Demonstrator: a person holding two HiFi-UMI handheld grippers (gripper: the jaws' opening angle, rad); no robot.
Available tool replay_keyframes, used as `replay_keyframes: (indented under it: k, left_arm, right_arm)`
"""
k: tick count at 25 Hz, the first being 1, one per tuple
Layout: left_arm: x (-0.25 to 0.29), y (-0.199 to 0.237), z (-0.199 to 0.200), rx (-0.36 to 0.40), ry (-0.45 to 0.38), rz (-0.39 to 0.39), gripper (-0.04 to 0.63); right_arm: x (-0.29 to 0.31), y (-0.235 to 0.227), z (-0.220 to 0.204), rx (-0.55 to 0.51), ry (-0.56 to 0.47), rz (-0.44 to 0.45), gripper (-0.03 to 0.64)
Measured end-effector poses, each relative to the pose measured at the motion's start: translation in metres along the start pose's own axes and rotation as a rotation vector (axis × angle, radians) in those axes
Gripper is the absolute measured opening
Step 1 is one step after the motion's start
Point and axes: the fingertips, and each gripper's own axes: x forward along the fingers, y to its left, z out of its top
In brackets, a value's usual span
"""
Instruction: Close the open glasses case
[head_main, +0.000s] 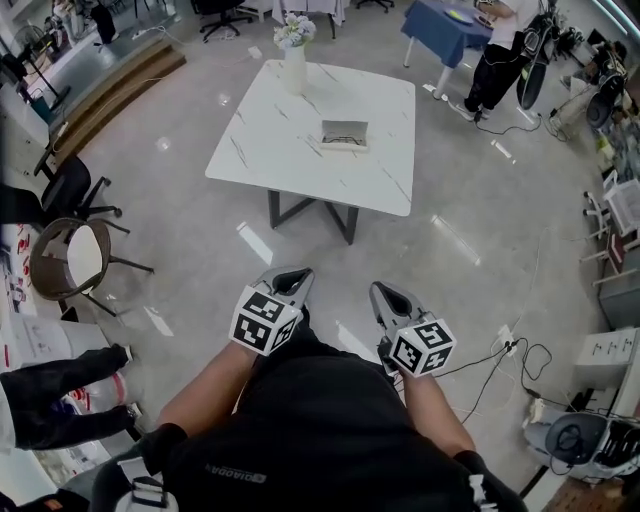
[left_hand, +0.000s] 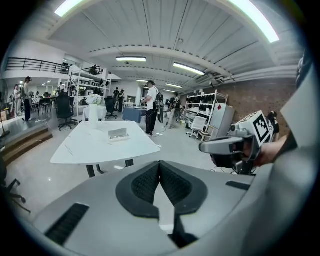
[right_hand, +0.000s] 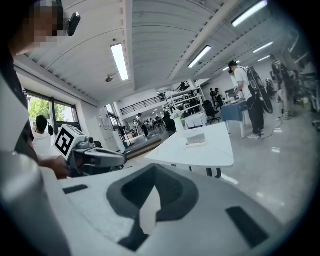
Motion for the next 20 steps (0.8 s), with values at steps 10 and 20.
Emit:
replay_keyframes:
  k: [10,20]
  left_arm:
    - [0.058,0.077,0.039,-0.005,0.007,-0.015,0.003]
    - [0.110,0.191,0.147,0.042,-0.061,-0.048,0.003]
  right_arm:
    - [0.078,-0.047,0.034,-0.008,0.046,-0.048,0.002]
    - [0.186,-0.093,0.137,-0.073,0.020,-0.115,0.002]
